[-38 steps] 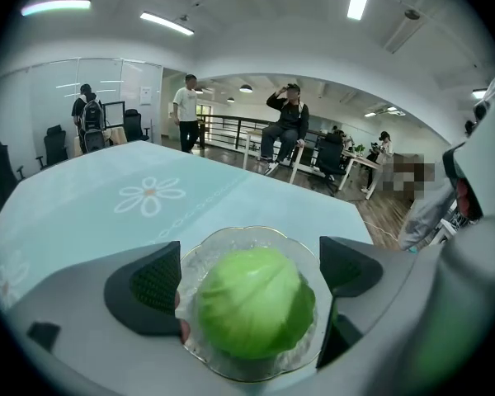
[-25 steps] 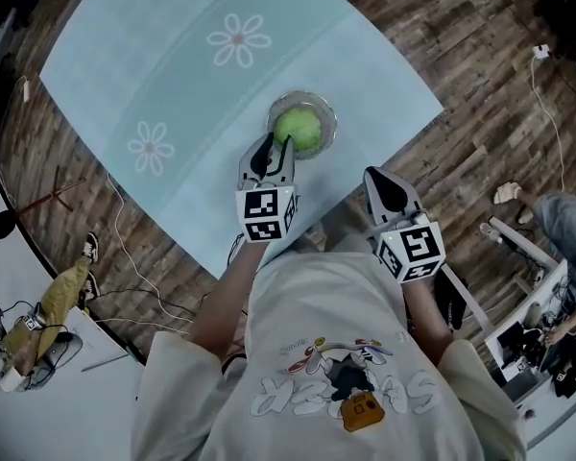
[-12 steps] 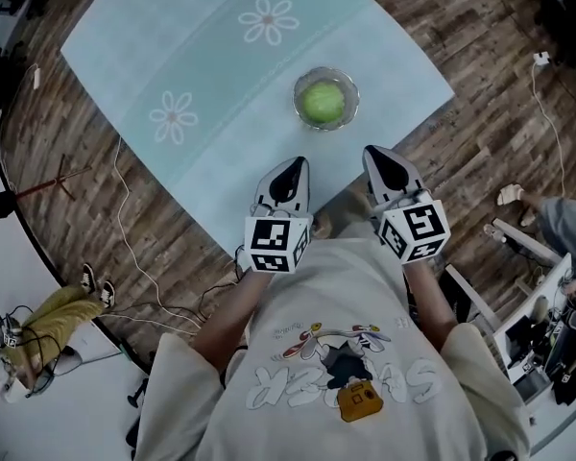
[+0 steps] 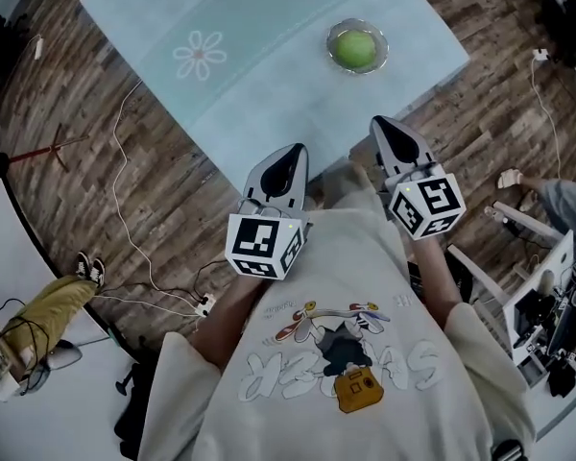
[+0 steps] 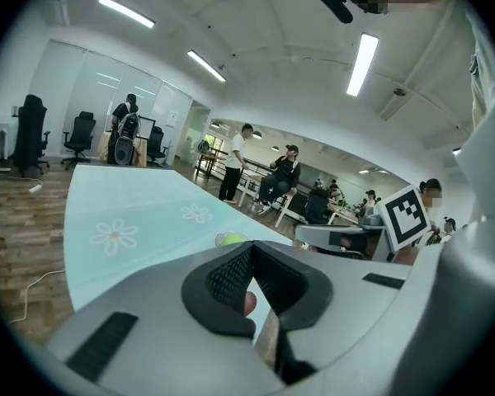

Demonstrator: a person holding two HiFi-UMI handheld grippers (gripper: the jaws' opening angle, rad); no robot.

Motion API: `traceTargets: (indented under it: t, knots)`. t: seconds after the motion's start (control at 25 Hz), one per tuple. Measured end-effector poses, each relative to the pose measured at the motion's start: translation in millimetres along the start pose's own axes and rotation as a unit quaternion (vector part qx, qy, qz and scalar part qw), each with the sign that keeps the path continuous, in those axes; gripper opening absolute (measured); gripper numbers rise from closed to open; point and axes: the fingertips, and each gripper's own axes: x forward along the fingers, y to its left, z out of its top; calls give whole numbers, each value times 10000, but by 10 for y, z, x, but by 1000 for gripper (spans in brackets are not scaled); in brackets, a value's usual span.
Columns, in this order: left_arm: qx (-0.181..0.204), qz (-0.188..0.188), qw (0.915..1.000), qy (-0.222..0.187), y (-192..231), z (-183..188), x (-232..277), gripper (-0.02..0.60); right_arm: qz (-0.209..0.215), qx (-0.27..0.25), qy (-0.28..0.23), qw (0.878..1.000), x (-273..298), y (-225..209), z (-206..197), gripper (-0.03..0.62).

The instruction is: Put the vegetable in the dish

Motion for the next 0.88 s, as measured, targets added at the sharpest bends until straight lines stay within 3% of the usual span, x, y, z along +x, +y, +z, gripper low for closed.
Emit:
traceTargets:
  t: [0.48, 0.68, 0.88]
  knots:
    - [9, -270, 9996, 67, 37, -332, -899, 6, 558, -593, -65, 9967, -627, 1052, -148, 20]
    - [19, -388, 9992, 110, -117, -431, -1030, 6, 687, -700, 49, 9952, -863, 1155, -271, 18]
    - [48, -618, 9977, 274, -607, -489, -1006, 6, 957, -803, 309, 9917, -1075, 1124, -405, 18]
